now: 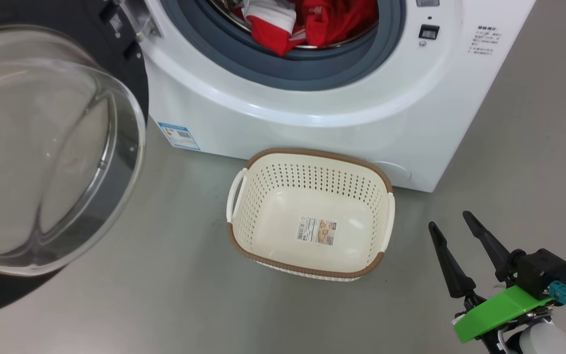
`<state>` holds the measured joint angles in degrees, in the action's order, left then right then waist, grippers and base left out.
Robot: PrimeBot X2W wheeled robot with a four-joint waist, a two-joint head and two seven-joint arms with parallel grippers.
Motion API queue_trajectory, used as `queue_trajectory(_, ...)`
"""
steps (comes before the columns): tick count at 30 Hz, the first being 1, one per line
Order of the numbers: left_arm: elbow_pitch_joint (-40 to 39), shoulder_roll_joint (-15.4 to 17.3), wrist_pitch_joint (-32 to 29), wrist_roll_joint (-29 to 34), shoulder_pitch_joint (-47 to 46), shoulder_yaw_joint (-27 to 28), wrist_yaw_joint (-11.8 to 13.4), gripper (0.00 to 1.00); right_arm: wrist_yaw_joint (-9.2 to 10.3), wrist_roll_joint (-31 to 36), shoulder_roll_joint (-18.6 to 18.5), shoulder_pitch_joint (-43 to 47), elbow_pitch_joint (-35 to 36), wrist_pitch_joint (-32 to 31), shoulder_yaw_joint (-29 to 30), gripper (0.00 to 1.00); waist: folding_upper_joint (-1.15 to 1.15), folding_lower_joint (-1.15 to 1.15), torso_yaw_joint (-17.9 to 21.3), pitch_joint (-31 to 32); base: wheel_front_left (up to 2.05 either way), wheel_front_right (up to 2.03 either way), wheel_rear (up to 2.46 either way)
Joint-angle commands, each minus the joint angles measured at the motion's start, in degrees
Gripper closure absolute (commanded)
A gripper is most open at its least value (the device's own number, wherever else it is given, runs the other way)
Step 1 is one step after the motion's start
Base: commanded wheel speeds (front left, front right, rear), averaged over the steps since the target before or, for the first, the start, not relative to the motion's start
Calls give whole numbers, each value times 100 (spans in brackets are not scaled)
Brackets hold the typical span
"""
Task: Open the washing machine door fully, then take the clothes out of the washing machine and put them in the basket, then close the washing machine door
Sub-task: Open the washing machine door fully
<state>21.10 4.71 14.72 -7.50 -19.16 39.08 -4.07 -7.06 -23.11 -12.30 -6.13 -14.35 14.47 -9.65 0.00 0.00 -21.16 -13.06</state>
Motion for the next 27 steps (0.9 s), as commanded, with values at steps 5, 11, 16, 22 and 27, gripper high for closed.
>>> queue_trajectory(5, 207, 530, 28, 104, -406, 437, -71, 100, -43, 79, -76, -192, 152, 52, -101, 0, 0, 0, 66, -194, 0, 0, 0)
queue_trajectory(11, 513, 708, 28, 195, -620, 679, -142, 100, -43, 80, -82, -255, 145, 52, -96, 0, 0, 0, 147, -257, 0, 0, 0)
queue_trajectory(16, 681, 801, 28, 300, -675, 756, -222, 100, -43, 82, -53, -268, 121, 52, -100, 0, 0, 0, 197, -211, 0, 0, 0)
queue_trajectory(22, 729, 765, 28, 324, -484, 710, -303, 100, -43, 76, 13, -206, 99, 52, -107, 0, 0, 0, 224, 21, 0, 0, 0)
queue_trajectory(27, 628, 635, 28, 320, -209, 528, -333, 100, -43, 63, 61, -102, 71, 52, -112, 0, 0, 0, 213, 282, 0, 0, 0)
